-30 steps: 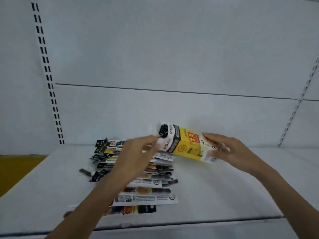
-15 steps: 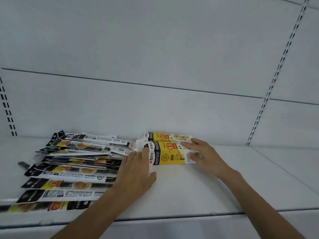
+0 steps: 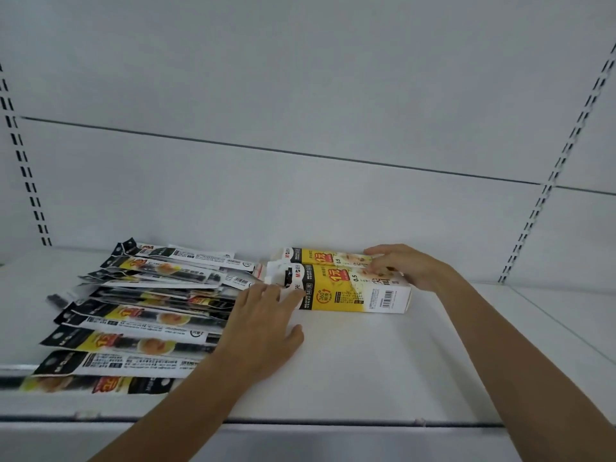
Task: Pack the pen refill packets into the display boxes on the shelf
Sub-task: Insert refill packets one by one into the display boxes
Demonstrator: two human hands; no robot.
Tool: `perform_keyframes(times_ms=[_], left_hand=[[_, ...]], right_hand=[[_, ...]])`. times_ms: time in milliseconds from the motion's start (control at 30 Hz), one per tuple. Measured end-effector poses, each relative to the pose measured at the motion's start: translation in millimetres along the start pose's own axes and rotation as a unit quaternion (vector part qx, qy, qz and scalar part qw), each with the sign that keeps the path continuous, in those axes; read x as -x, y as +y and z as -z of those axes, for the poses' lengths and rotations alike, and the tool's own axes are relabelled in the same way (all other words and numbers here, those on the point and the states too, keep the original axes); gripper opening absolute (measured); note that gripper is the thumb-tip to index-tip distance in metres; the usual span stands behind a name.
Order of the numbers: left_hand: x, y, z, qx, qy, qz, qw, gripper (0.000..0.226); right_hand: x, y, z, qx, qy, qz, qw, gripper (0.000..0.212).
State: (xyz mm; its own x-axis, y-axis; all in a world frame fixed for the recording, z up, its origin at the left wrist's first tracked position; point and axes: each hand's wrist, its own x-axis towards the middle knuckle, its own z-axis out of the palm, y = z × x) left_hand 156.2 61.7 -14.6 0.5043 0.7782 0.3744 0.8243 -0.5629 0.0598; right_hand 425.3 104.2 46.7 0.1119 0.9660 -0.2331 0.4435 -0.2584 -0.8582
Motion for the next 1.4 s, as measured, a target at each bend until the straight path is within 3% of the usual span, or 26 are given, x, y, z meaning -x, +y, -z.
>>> perform_keyframes(times_ms=[100,200,267,333,400,500,633,767,867,967,1067,1200,1400], left_hand=[[0,-1,-2,-0.022,0.023,-0.002,0.999,0.054],[0,0,-3,-0.016,0.027,0.005,1.0,0.053],[0,-2,-3,0.043,0.059,0.014,0.997,0.052],[0,-2,5,0.155,0.144,0.026,0.977,0.055],[-2,0,24,0.3,0.236,0.063,0.922,0.061],[-10,-8,65,0.523,0.257,0.15,0.799,0.082],[-12,-56,100,0.552,0.322,0.212,0.739,0.077],[15,-118,117,0.524,0.347,0.215,0.747,0.066],[39,-166,133,0.433,0.345,0.239,0.798,0.068],[56,-205,148,0.389,0.327,0.258,0.822,0.067],[66,-229,162,0.407,0.334,0.245,0.814,0.057],[71,-251,164,0.442,0.344,0.226,0.797,0.05],[77,-268,140,0.483,0.272,0.182,0.812,0.055]], right_hand=[[-2,4,4,-0.036,-0.027,0.039,0.998,0.042],[2,7,5,-0.018,0.029,0.119,0.992,0.041],[7,2,4,-0.002,0.076,0.178,0.981,0.04],[17,-10,0,-0.017,0.104,0.226,0.968,0.035],[27,-24,-13,0.001,0.12,0.276,0.954,0.032],[41,-43,-52,0.07,0.111,0.327,0.936,0.034],[51,-71,-122,0.093,0.094,0.376,0.917,0.041],[55,-102,-186,0.127,-0.001,0.396,0.909,0.041],[55,-119,-222,0.17,-0.084,0.354,0.916,0.036],[52,-125,-251,0.316,-0.153,0.343,0.872,0.047],[46,-125,-278,0.432,-0.148,0.352,0.817,0.052],[30,-132,-288,0.405,-0.107,0.33,0.846,0.044],[26,-140,-285,0.343,-0.084,0.26,0.899,0.04]])
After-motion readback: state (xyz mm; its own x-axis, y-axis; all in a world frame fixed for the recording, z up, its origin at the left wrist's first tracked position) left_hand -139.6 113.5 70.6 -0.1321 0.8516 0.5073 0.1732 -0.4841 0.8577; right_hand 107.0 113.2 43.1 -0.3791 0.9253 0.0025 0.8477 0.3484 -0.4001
